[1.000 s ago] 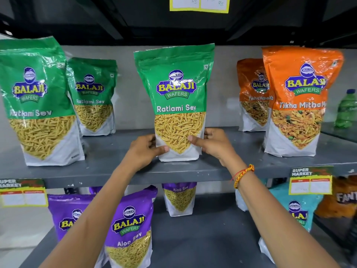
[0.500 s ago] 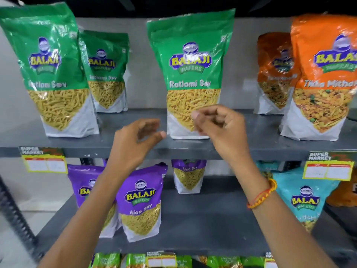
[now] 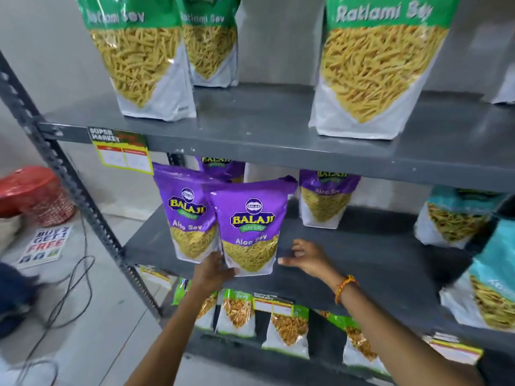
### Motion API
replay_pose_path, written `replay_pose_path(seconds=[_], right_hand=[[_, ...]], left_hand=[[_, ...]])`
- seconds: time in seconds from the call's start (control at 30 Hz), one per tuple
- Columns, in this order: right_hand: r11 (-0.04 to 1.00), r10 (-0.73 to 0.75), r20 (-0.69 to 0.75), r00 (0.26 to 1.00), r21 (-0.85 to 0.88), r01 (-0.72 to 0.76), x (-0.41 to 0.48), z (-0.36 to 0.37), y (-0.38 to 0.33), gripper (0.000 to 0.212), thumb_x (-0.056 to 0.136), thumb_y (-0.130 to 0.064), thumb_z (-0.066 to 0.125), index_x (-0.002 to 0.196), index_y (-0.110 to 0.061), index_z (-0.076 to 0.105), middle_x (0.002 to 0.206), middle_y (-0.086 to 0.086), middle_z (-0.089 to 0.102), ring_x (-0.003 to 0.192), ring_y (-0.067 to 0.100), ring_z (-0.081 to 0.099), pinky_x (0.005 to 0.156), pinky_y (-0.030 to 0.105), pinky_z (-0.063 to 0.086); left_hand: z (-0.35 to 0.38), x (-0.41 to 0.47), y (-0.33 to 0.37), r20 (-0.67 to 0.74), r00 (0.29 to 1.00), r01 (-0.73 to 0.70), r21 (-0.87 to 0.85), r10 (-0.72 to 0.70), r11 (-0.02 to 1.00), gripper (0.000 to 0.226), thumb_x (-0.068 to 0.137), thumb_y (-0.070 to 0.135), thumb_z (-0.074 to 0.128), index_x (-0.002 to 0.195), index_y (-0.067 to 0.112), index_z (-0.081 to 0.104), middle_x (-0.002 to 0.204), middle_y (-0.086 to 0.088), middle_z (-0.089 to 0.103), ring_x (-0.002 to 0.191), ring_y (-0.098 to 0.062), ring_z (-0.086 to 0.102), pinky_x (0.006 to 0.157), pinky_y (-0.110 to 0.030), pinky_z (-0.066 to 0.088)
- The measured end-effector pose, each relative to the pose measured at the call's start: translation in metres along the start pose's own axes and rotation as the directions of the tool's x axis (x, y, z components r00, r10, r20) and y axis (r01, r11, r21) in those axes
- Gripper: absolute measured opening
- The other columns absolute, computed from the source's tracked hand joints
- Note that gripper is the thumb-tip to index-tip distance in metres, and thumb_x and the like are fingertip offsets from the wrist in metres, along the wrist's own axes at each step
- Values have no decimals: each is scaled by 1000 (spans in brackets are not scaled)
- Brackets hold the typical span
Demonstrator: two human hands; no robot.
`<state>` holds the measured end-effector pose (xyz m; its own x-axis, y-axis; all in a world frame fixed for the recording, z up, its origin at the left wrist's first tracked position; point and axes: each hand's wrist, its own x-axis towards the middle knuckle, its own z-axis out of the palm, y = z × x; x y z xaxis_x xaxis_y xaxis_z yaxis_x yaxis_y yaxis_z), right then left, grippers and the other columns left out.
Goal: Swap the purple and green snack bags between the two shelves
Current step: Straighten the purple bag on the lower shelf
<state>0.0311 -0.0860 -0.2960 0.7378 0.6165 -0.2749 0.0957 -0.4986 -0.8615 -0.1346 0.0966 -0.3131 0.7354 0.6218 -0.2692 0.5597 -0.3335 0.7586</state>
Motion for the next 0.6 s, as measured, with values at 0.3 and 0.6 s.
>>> replay_pose_path(seconds=[0.3,0.6], right_hand=[[967,-181,-5,984,182,179,18,31,17,30,73,-5,70,96,-22,62,107,7,65,93,19,64,85,33,56],[959,-172,-242,955,180,218,-10,-31,54,23,64,-33,73,83,-45,68,93,-8,72,94,17,69,87,51,55]], left_hand=[[29,12,8,-192,976,-133,-163,101,978,53,70,24,74,116,27,48,117,-4,66,104,-24,61,88,-42,51],[80,18,64,-76,977,-205,-121,197,971,42,71,26,73,109,16,57,113,-6,70,102,-24,63,77,-30,44]])
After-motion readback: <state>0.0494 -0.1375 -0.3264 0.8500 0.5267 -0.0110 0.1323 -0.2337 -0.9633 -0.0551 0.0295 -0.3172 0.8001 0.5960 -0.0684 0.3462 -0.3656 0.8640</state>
